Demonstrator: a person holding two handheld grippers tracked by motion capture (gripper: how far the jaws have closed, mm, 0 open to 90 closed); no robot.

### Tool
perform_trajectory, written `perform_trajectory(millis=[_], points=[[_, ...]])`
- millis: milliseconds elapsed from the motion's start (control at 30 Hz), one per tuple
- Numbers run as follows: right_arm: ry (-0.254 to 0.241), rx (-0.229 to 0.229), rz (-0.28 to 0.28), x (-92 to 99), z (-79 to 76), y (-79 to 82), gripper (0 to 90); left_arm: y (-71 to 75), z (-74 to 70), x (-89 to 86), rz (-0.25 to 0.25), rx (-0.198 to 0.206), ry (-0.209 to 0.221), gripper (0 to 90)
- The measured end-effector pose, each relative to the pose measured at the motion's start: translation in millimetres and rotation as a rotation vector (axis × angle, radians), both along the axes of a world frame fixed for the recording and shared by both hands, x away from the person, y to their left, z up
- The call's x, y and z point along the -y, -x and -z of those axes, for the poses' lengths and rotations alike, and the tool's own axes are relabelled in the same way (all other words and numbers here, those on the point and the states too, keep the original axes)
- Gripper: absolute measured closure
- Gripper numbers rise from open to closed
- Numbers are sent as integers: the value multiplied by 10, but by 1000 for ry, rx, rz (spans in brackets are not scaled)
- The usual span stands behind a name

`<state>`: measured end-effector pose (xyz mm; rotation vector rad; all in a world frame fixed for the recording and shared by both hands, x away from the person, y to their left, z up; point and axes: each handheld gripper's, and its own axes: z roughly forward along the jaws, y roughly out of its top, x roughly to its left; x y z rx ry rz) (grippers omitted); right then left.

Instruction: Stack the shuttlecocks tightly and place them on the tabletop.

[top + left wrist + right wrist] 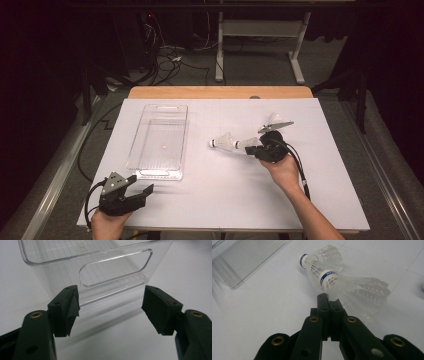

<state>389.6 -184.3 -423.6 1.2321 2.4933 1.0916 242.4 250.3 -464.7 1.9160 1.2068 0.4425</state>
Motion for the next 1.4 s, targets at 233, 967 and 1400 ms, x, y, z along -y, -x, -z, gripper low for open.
perform_trajectory(millis=[233, 967, 1400], points=[[-6, 9, -6, -71, -8, -37, 900, 0, 2, 1, 1, 0, 1, 309], [-18, -16, -8, -157, 61, -134, 900, 4, -2, 1, 10, -3, -7, 309], [-17, -28, -28, -232, 100, -153, 900, 5, -3, 1, 11, -2, -7, 309]])
